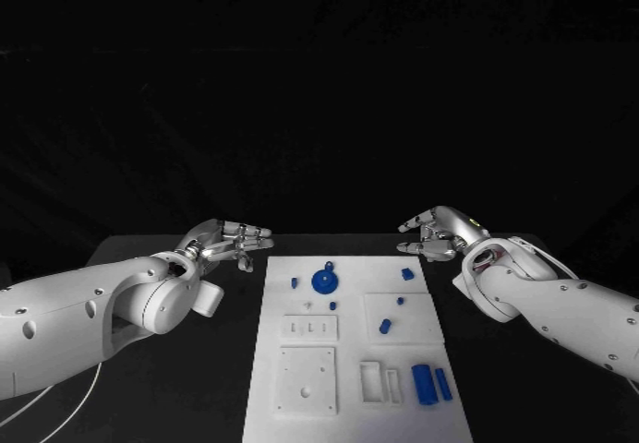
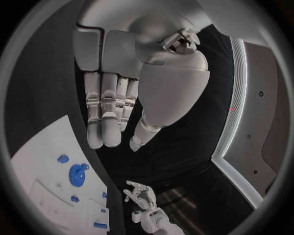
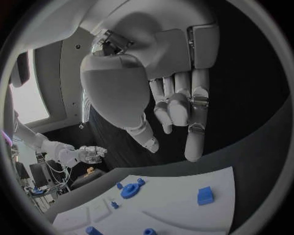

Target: Assemble the parts on the task board

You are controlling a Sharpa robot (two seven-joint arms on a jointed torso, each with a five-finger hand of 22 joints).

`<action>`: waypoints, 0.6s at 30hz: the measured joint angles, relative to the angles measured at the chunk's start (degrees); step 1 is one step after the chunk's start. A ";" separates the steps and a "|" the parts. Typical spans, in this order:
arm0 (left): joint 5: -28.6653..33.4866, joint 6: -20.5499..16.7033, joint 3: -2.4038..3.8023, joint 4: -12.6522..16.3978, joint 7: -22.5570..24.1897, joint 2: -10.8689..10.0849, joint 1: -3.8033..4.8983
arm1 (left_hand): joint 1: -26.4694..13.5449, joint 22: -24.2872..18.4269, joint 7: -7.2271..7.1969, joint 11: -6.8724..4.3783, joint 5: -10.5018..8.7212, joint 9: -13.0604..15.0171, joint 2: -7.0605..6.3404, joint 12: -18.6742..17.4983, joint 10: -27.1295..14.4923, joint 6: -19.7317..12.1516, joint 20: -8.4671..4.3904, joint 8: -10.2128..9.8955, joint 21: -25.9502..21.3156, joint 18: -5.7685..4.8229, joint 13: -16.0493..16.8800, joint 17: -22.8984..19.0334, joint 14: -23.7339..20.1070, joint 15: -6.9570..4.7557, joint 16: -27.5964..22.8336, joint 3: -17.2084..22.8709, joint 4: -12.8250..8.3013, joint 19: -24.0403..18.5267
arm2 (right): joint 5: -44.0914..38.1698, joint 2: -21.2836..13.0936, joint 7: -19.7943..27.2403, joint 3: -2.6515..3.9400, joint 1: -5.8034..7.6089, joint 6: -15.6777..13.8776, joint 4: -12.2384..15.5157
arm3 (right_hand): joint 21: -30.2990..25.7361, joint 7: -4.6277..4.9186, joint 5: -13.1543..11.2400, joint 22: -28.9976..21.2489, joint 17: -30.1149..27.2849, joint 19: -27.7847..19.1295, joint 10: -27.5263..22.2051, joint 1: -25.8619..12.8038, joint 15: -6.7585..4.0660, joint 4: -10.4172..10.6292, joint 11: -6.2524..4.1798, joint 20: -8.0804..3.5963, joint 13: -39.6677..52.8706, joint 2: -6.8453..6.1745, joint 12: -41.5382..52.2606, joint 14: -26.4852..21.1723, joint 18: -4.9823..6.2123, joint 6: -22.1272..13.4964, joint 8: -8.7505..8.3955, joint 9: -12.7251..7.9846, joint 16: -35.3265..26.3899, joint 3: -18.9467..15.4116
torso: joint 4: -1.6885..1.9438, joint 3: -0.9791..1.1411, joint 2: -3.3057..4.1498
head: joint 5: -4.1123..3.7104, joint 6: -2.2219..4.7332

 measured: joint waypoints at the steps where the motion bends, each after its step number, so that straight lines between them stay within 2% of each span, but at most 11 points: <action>1: 0.00 0.00 -0.01 -0.04 0.01 -0.06 -0.02 | 0.00 -0.03 0.00 0.00 0.00 0.00 0.00 0.00 0.00 0.00 0.00 0.00 0.00 0.00 0.00 0.00 0.00 0.00 0.00 0.04 -0.04 0.00 | 0.39 -0.35 0.51 0.03 0.00 0.10 -0.13 | 0.00 0.00 0.00 0.00 0.00 0.00 0.00 0.00 0.00 0.00 0.00 0.00 0.00 0.00 0.00 0.00 0.00 0.00 0.00 0.00 0.00 0.00 | -0.07 0.07 0.01 | -0.01 0.00; 6: 0.00 0.02 -0.03 -0.25 0.05 -0.21 -0.09 | 0.00 -0.03 0.00 0.00 0.00 0.00 0.00 0.00 0.00 0.00 0.00 0.00 0.00 0.00 0.00 0.00 0.00 0.00 0.00 0.04 -0.04 0.00 | 1.48 -1.27 1.96 0.10 -0.02 0.44 -1.24 | -0.07 0.00 0.49 0.00 -0.05 0.00 0.00 0.23 0.00 -0.51 0.00 0.00 0.00 0.22 0.00 0.00 0.00 0.00 0.00 0.00 0.00 0.51 | -0.24 0.28 0.03 | -0.42 -0.21; 10: 0.01 0.05 -0.05 -0.37 0.07 -0.21 -0.18 | 0.00 -0.03 0.00 0.00 0.00 0.00 0.00 0.00 0.00 0.00 0.00 0.00 0.00 0.00 0.00 0.00 0.00 0.00 0.00 0.04 -0.04 0.00 | 2.02 -1.43 2.68 0.11 -0.03 0.76 -2.39 | -0.21 -0.11 1.22 0.19 -0.06 0.00 0.00 0.23 0.00 -1.17 0.00 0.00 0.00 0.22 0.00 0.00 0.00 0.11 0.00 0.00 -0.22 1.18 | -0.32 0.35 0.03 | -0.66 -0.25; 14: 0.01 0.10 -0.05 -0.54 0.09 -0.20 -0.30 | 0.00 -0.03 0.00 0.00 0.00 0.00 0.00 0.00 0.00 0.00 0.00 0.00 0.00 0.00 0.00 0.01 0.00 0.00 0.00 0.04 -0.04 0.00 | 2.04 -1.43 2.91 0.17 -0.41 1.17 -3.20 | -0.21 -0.26 1.22 0.28 -0.05 0.00 -0.02 0.23 0.00 -1.18 -0.02 0.00 0.00 0.22 0.00 0.00 0.00 0.68 0.00 0.01 -0.22 1.18 | -0.31 0.32 0.06 | -0.87 -0.32; 16: 0.01 0.12 -0.06 -0.58 0.09 -0.19 -0.36 | 0.00 -0.03 0.00 0.00 0.00 0.00 0.00 0.00 0.00 0.00 0.00 0.00 0.00 0.00 0.00 0.00 0.00 0.00 0.00 0.04 -0.04 0.00 | 1.71 -1.41 2.91 0.17 -0.74 1.44 -3.49 | -0.21 -0.19 0.82 0.47 -0.16 0.00 -0.22 1.33 0.00 -2.70 -0.23 0.00 -0.11 0.44 0.00 0.00 -0.01 0.76 0.00 0.01 -0.38 2.94 | -0.29 0.29 0.07 | -1.06 -0.36; 18: 0.01 0.14 -0.06 -0.63 0.10 -0.19 -0.39 | 0.00 -0.03 0.00 0.00 0.00 0.00 0.00 0.00 0.00 0.00 0.00 0.00 0.00 0.00 0.00 0.01 0.00 0.00 0.00 0.04 -0.04 0.00 | 1.03 -1.34 2.84 0.15 -1.12 1.73 -3.84 | -0.21 -0.27 0.25 1.05 -0.26 0.00 -0.31 1.78 0.00 -4.46 -0.31 0.00 -0.16 0.39 0.00 0.00 -0.01 1.82 0.00 0.01 -0.60 6.93 | -0.25 0.26 0.06 | -1.21 -0.40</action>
